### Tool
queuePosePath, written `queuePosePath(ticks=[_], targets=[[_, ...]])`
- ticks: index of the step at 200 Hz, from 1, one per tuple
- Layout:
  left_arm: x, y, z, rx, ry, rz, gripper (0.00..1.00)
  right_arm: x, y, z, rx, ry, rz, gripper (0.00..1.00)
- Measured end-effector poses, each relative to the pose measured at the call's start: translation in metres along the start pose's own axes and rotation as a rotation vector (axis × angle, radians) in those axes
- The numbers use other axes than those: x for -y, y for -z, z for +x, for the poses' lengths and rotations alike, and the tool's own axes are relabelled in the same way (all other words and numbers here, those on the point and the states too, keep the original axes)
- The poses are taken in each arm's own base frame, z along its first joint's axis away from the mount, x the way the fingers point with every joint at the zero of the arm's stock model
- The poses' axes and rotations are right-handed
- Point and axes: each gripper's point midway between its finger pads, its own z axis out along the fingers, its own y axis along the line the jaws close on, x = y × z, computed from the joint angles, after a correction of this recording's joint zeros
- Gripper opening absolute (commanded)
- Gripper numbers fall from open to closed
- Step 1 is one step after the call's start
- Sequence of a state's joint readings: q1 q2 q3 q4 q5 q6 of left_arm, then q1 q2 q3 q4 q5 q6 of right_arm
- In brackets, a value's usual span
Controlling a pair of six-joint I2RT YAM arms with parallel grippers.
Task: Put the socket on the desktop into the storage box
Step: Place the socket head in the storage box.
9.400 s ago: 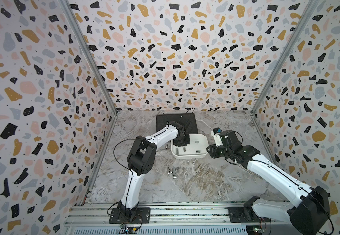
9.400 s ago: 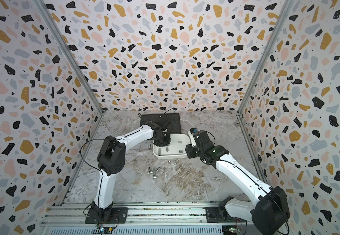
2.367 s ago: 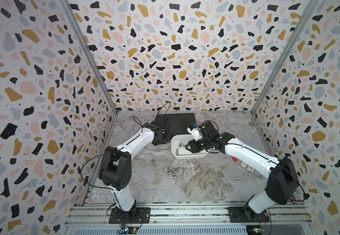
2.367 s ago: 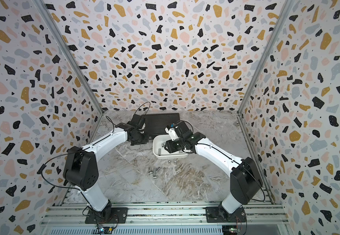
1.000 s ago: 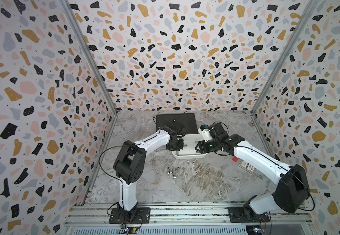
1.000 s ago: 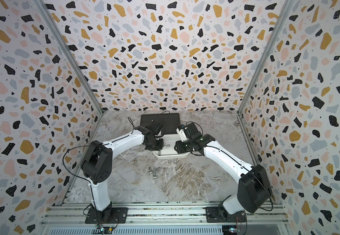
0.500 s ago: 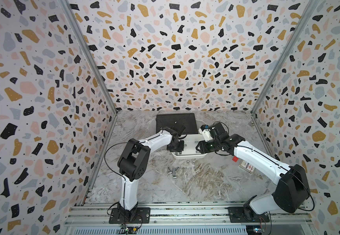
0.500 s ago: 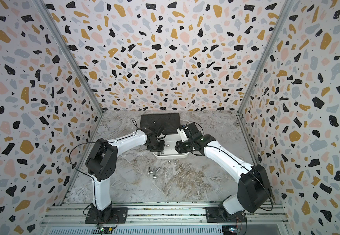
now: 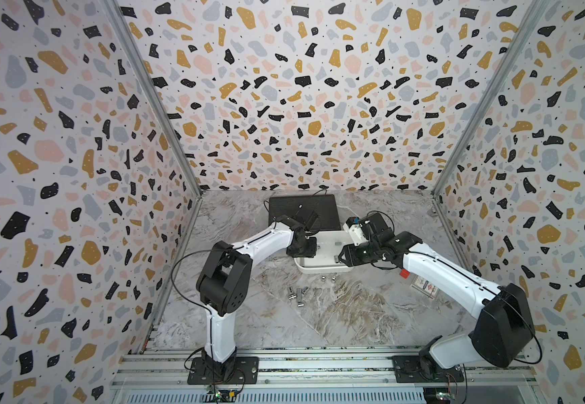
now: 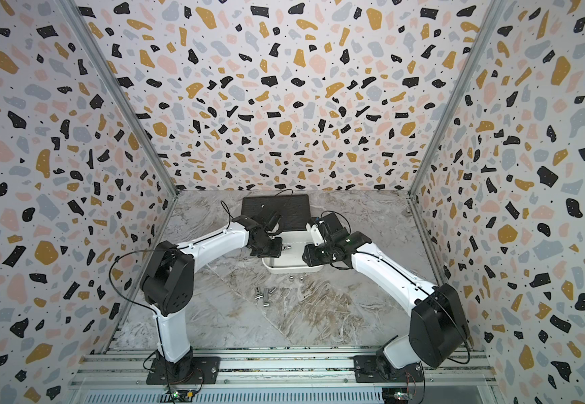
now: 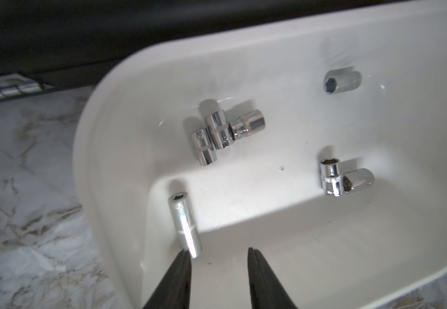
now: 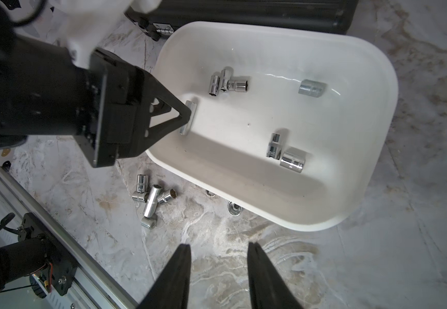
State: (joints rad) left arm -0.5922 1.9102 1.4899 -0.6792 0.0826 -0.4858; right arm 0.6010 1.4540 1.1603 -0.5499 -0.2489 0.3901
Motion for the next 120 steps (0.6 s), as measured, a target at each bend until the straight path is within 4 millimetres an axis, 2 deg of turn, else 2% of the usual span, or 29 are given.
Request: queuePosePath(ticks=[38,64,120], targets=[[0.015,0.046,-0.015,0.102,-0.015,0.071,0.41,0.004,0.001,0.009,-0.021,-0.015,0.014,0.48],[0.022,0.067,-0.016,0.143,-0.027,0.116,0.45,0.006,0.002,0.013,-0.031,-0.026,0.022,0.51],[0.013,0.088,0.026,0.140,-0.055,0.171,0.52,0.008,0.007,0.019,-0.044,-0.050,0.035,0.54]])
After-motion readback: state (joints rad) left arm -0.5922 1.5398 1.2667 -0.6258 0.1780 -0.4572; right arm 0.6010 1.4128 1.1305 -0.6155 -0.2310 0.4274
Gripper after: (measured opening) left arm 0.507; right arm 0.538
